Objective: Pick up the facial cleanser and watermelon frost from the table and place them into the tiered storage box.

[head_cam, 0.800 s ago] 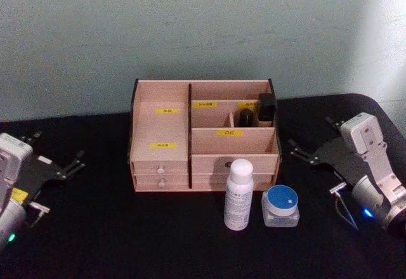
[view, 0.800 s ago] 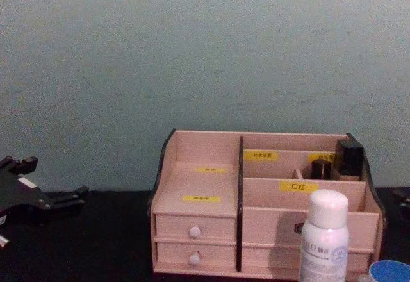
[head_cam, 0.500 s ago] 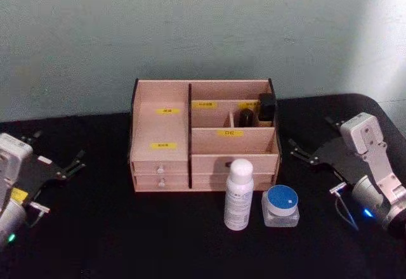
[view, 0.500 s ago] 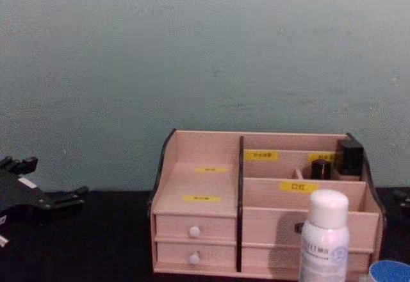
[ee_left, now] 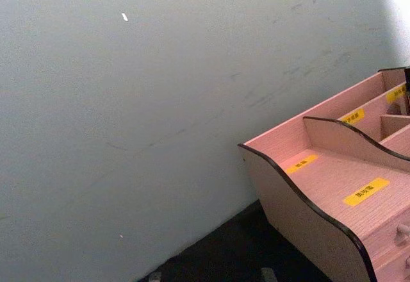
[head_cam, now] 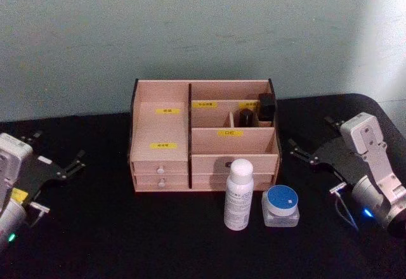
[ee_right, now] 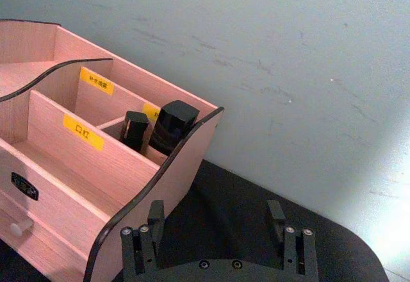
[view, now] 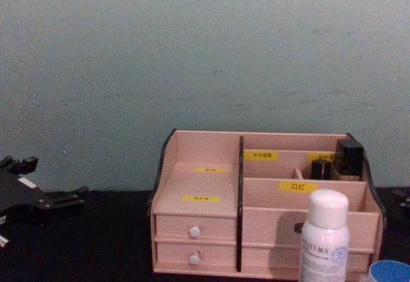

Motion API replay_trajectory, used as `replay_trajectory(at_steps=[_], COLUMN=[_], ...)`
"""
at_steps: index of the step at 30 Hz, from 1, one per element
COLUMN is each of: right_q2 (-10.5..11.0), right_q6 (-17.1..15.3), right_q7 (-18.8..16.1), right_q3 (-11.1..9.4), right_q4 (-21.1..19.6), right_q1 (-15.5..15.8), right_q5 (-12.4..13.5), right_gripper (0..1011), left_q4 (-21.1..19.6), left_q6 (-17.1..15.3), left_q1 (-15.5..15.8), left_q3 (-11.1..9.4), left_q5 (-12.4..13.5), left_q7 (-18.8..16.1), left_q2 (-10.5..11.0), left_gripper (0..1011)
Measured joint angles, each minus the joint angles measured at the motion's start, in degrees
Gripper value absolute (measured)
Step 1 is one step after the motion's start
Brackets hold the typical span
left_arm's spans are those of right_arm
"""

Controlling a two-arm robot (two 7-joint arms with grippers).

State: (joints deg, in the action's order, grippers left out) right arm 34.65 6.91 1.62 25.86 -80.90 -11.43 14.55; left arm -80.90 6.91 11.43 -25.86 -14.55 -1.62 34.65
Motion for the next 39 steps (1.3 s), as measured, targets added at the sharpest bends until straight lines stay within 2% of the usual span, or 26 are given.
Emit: replay_trajectory(at_steps=[10,17,24,33,39], right_q2=[-0.1,-0.8,-0.5,2.4,4.1], right_q6=[0.0,0.5,1.1,1.8,3.0], right_q7=[0.0,-0.2,-1.8,-7.2,-10.8], right_q3=[-0.2,-2.0,-4.3,-8.2,-9.1], right_q4=[0.0,0.2,-1.7,-6.5,-8.7], right_q1=[0.0,0.6,2.4,7.3,10.1], right_q5=[-0.1,-0.2,1.4,5.9,7.3], right_gripper=[1004,1004,1004,1004,1004], left_q4=[0.0,0.0,0.0,0.0,0.0], left_q6=[0.0,0.0,0.0,0.0,0.0], left_q1=[0.0,0.0,0.0,0.0,0.0], left_q3=[0.0,0.0,0.0,0.0,0.0], left_q5=[0.0,0.0,0.0,0.0,0.0], left_q7=[0.0,0.0,0.0,0.0,0.0], left_q2=[0.0,0.0,0.0,0.0,0.0], left_gripper=[1001,1001,1001,1001,1001])
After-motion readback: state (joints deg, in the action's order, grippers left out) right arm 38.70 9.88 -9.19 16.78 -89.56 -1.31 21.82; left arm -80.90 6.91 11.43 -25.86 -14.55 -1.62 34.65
